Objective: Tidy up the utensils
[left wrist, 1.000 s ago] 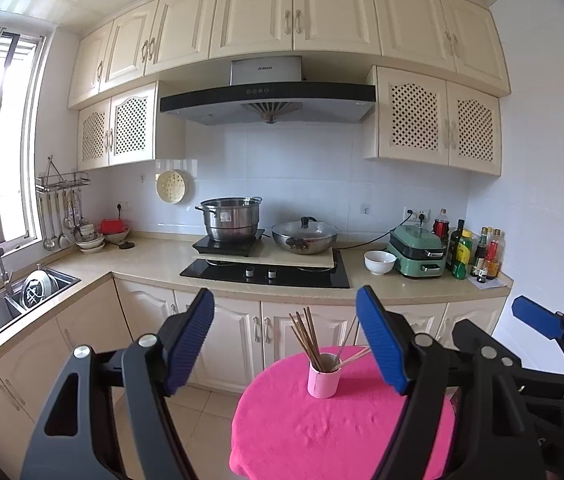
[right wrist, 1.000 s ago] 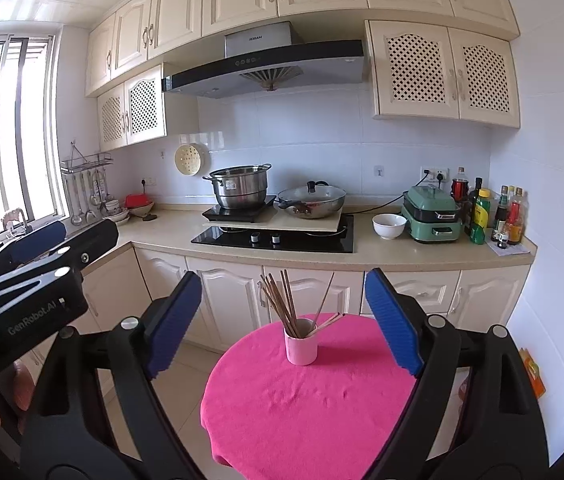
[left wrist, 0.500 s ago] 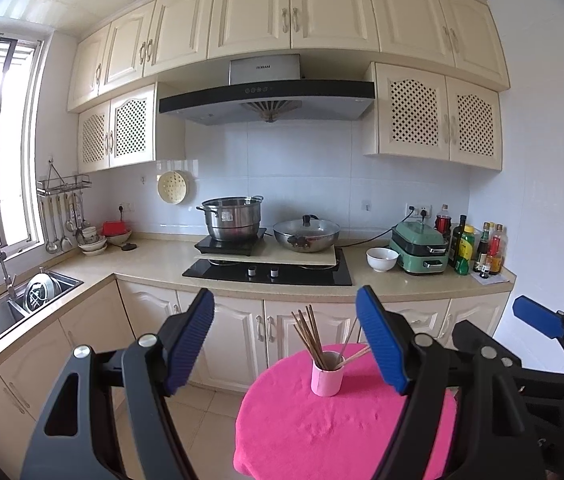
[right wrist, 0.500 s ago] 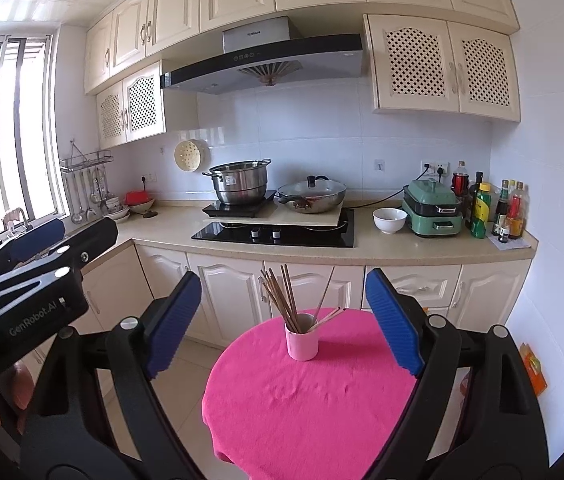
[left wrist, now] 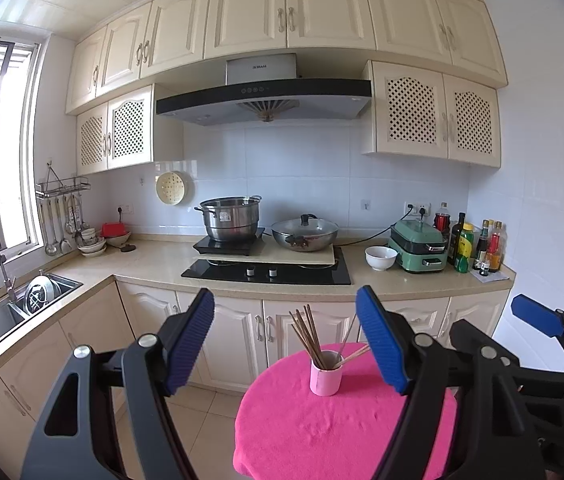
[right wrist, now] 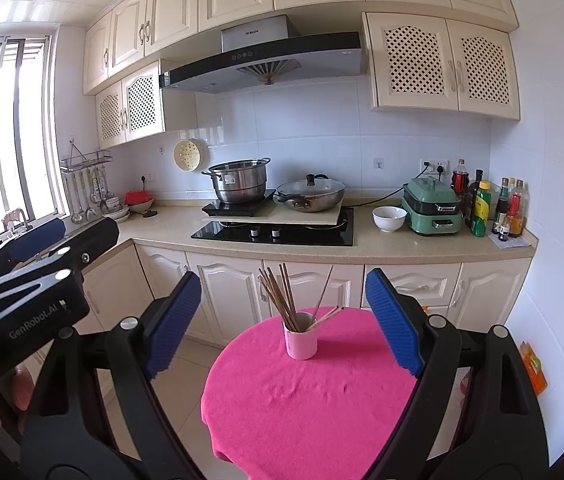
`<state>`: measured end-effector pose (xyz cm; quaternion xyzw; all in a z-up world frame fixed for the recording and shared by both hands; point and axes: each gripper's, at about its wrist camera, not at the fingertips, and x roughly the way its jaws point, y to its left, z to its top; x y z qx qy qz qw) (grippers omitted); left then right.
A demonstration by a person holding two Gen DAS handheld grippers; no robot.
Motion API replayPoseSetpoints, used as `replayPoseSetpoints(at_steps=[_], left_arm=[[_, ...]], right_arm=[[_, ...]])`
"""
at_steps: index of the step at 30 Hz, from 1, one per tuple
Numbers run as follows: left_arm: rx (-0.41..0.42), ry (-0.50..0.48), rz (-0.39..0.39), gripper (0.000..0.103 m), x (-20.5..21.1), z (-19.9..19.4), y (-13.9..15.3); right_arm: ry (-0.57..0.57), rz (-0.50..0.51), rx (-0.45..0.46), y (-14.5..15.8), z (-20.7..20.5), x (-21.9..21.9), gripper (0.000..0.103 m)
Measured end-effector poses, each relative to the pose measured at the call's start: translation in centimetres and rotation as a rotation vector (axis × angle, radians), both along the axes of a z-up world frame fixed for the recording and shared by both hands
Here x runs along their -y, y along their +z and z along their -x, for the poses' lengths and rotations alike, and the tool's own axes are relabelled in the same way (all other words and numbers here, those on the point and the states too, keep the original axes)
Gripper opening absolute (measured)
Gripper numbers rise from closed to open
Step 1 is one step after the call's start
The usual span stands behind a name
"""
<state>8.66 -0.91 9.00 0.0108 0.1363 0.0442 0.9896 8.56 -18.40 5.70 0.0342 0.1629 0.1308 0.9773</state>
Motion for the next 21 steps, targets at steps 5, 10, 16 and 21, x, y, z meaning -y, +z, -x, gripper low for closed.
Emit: replayPoseSetpoints(at_steps=[5,10,16,21], left_arm=[[-0.002,0.000,-0.004,0.073,0.22,0.10,-0.15],[-0.002,0.001,-0.006,0.073,0.43,0.24,-0.25],[-0.002,0.001,-0.008,0.073,0.33,0.20,-0.14],[-0.005,0.001,-0.009,0.073,0.38,0.30,-0.23]], right_arm=[[0.001,-0.002,-0.002,-0.01,-0.04,0.13,0.084],[0.002,-0.002,-0.002,-0.01,-0.03,0.16,0.084],[0.000,-0.003,-0.003,0.04,-0.04,0.29,0.084],[0.000,-0.005,-0.006,0.07,-0.04,0.33,0.084]])
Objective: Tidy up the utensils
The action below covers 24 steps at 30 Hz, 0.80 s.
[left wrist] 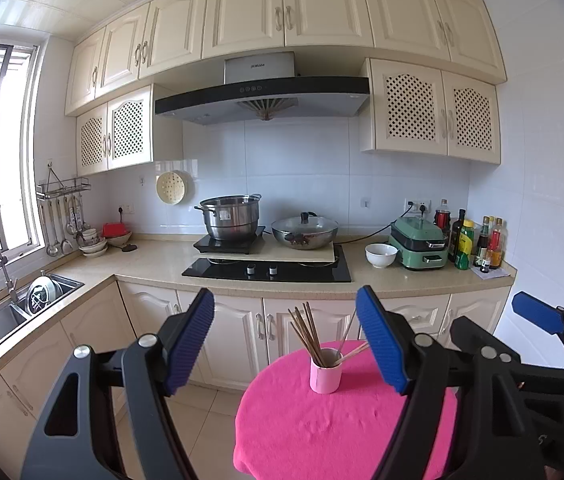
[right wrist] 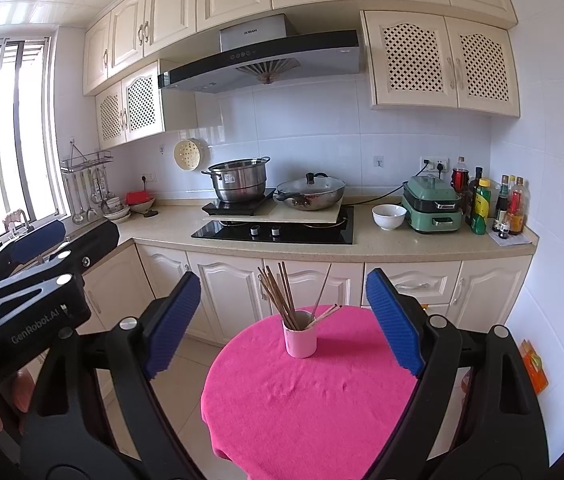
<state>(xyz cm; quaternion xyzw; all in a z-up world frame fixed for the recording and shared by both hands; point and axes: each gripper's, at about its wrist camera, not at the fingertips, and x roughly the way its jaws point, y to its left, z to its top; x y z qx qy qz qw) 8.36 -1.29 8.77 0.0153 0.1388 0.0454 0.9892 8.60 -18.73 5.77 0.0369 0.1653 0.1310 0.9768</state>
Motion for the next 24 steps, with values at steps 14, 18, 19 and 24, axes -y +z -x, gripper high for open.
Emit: replayPoseSetpoints(at_steps=[14,18,19,24], left_arm=[[-0.010,0.002,-0.003,0.073,-0.22,0.60,-0.68],[-0.015,0.005,-0.002,0.073,-0.34,0.59,-0.81],[-0.016,0.006,-0.002,0.073,-0.40,0.69,-0.90],[-0.018,0.006,-0.002,0.073,-0.38,0.54,-0.81]], right_arm=[[0.002,-0.006,-0.013,-0.22,0.06,0.36,0.085],[0.003,-0.006,-0.013,-0.19,0.14,0.36,0.085],[0.003,-0.005,-0.013,-0.20,0.17,0.36,0.085],[0.003,-0.006,-0.019,-0.28,0.18,0.37,0.085]])
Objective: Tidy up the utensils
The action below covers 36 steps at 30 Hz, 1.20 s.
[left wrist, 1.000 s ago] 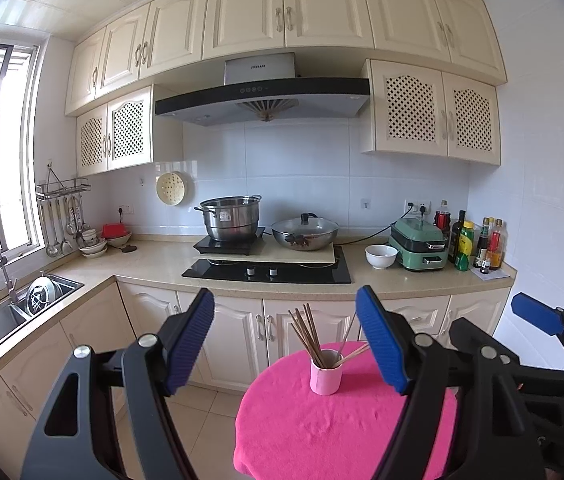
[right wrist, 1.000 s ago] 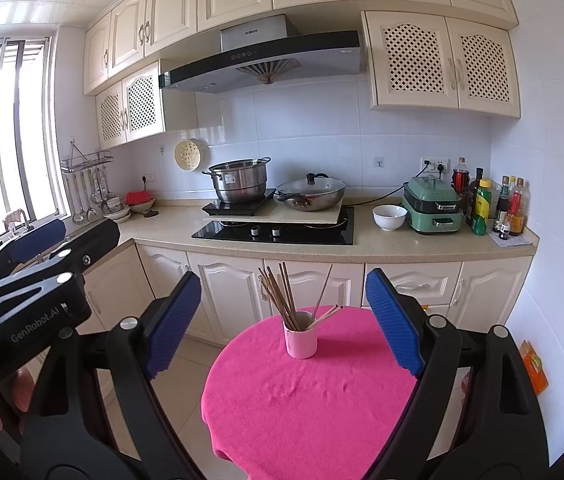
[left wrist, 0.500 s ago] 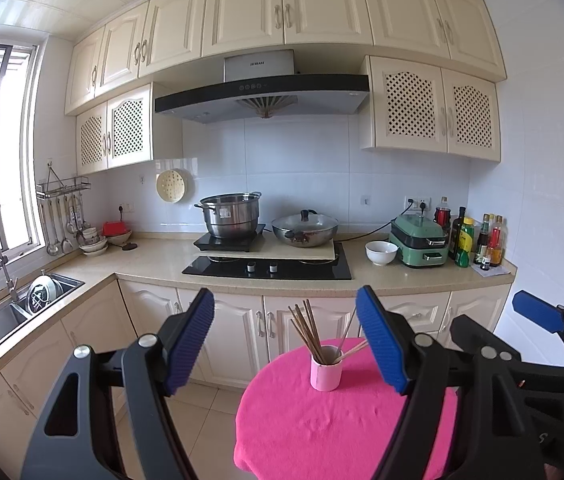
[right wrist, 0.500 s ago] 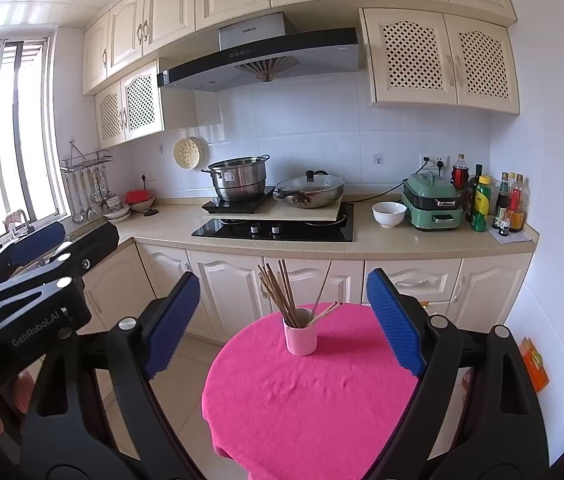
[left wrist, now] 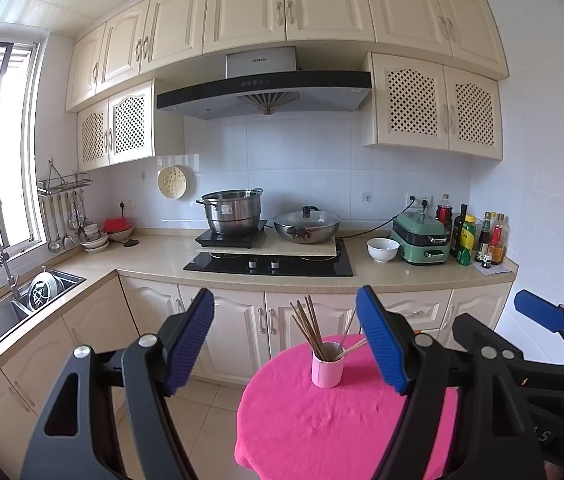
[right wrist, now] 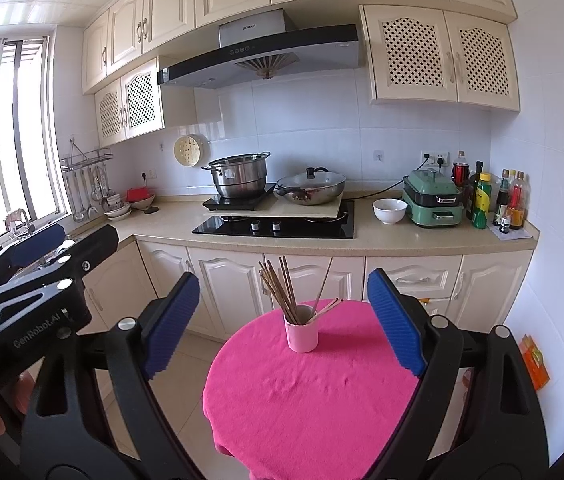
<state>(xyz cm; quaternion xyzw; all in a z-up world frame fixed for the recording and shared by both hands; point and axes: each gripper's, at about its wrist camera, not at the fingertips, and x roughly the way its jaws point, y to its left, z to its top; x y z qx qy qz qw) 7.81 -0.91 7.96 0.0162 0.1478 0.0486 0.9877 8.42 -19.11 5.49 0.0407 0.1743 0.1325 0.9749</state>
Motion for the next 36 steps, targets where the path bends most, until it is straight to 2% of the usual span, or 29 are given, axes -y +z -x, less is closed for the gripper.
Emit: replayPoseSetpoints(at_steps=[36], left_arm=[[-0.014,0.002,-0.004,0.073,-0.28,-0.45,-0.18]], right_arm=[[-0.003,-0.003,-0.007,-0.03,-0.19,-0.04,0.086]])
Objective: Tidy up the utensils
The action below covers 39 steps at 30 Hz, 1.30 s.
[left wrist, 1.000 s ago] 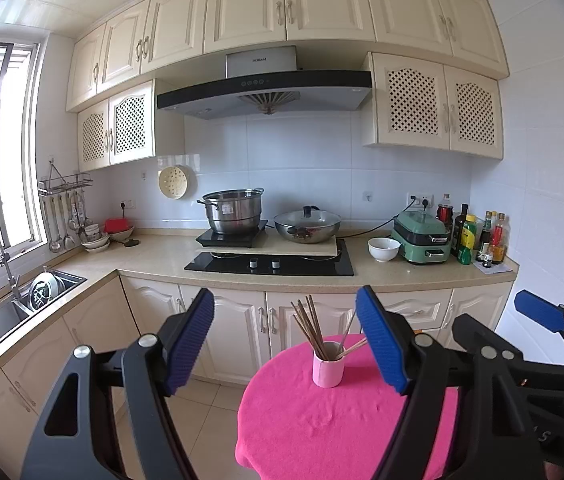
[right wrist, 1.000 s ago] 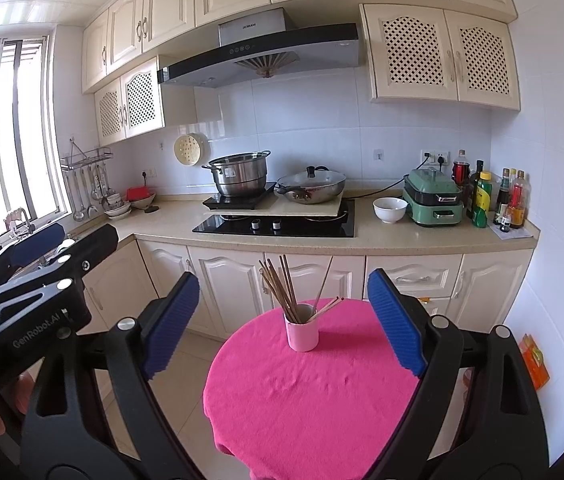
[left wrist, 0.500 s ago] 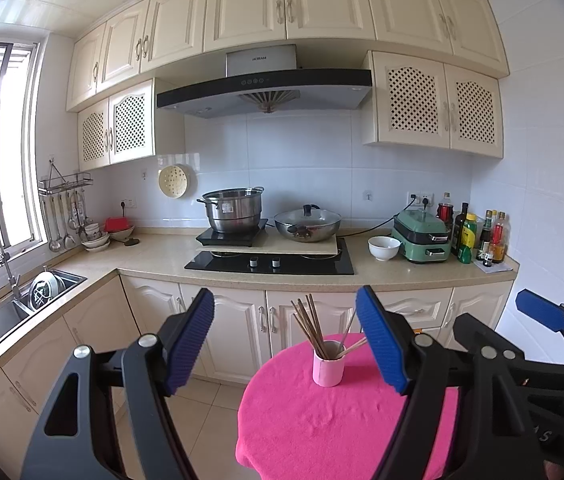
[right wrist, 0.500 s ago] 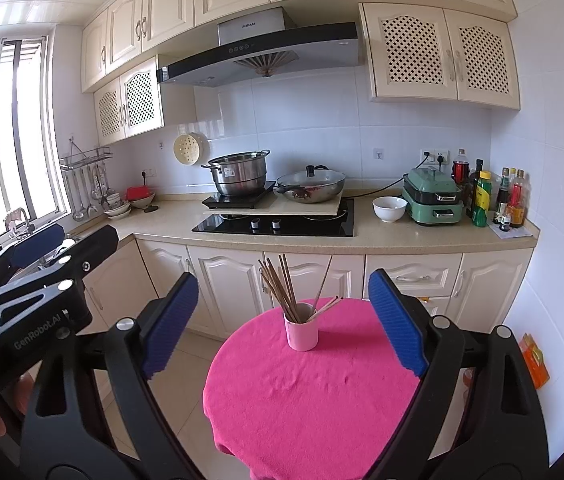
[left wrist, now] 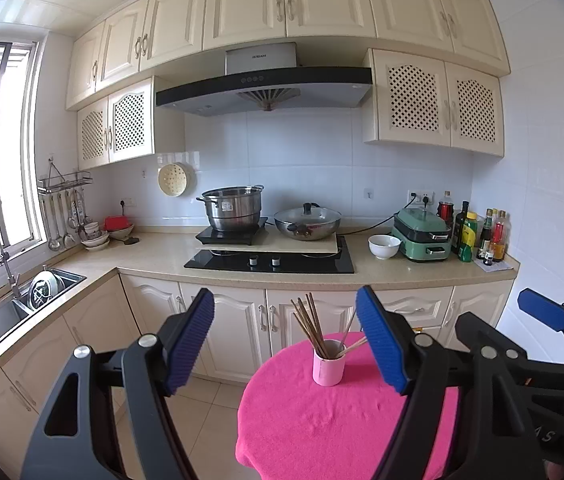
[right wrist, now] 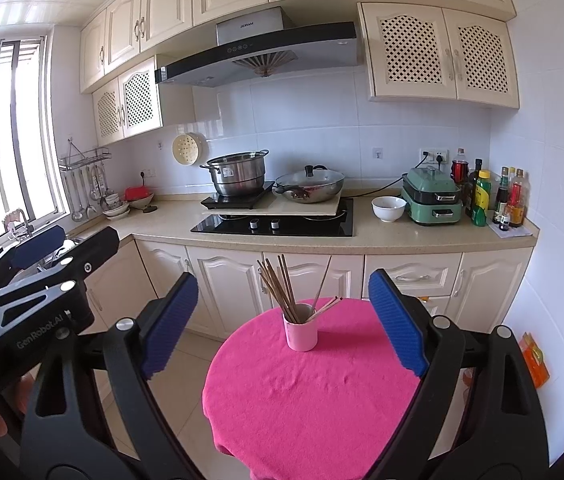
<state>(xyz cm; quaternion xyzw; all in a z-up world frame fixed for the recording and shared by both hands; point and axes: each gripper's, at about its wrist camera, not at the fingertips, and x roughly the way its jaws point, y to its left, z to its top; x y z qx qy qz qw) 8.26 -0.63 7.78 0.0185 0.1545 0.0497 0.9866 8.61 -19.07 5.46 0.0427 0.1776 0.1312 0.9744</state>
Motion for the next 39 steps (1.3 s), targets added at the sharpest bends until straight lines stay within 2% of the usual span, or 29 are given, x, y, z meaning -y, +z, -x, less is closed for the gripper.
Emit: replayPoseSetpoints(at_steps=[39], left_arm=[[-0.023,0.013,-0.008,0.073,0.3,-1.4,-0.5]], right_arm=[[0.007,-0.005,-0.023,-0.6,-1.4,-0.5,0.086]])
